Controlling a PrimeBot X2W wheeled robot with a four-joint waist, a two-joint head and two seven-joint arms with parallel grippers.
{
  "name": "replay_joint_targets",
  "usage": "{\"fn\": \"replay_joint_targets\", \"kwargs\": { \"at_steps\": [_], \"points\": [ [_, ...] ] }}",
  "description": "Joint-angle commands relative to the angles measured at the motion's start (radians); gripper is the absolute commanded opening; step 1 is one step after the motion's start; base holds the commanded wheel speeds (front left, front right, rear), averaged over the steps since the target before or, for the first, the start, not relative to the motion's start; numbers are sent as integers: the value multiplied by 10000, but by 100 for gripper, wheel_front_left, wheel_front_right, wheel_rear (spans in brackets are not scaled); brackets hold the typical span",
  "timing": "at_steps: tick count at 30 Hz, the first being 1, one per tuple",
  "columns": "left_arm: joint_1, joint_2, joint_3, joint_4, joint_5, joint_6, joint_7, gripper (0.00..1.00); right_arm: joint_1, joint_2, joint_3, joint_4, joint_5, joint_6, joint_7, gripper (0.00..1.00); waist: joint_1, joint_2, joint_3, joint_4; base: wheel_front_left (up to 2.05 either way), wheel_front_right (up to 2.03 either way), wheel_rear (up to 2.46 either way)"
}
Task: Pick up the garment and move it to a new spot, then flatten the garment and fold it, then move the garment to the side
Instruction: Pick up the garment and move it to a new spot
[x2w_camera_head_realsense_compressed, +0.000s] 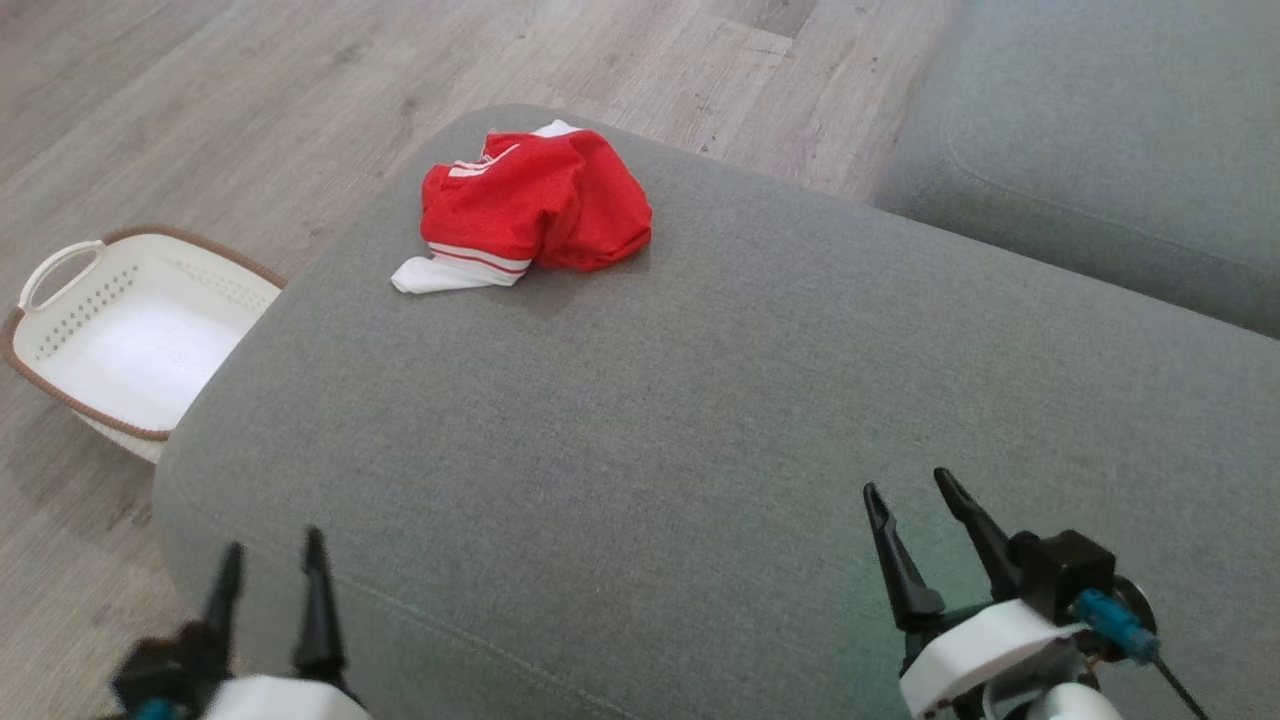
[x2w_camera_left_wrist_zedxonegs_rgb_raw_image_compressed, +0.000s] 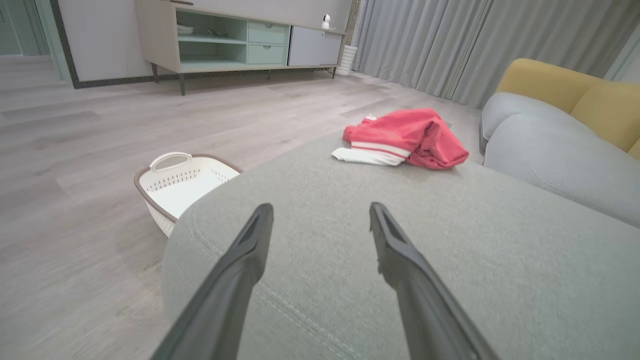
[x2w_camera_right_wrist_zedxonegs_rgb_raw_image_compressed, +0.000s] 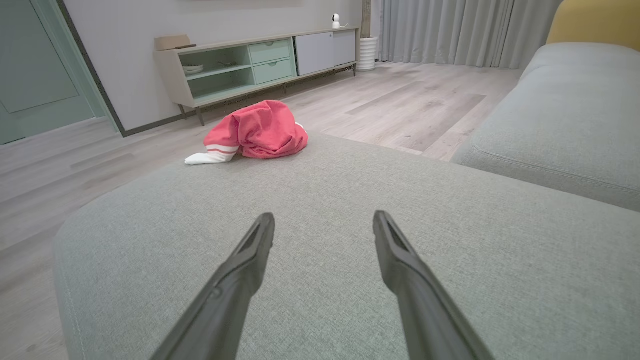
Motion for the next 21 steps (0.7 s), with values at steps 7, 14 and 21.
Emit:
{"fn": "replay_joint_targets", "kwargs": {
  "at_steps": [7, 14, 21],
  "points": [
    [-1665, 1881, 1656, -1762, 61, 186, 587, 100, -705, -53, -218, -1110, -575, -7, 310, 100, 0, 0, 832, -476, 0, 0, 0],
    [-4868, 3482, 2211, -2133, 273, -581, 1720, 100, -1374, -53, -580, -2154, -1535, -7, 1087, 100, 0, 0, 2258, -1144, 0, 0, 0],
    [-8131, 3451, 2179, 150, -608, -1664, 2793, 100, -1825, -53, -130, -3099, -2061, -7, 1749, 100, 0, 0, 3495, -2048, 0, 0, 0]
  ]
}}
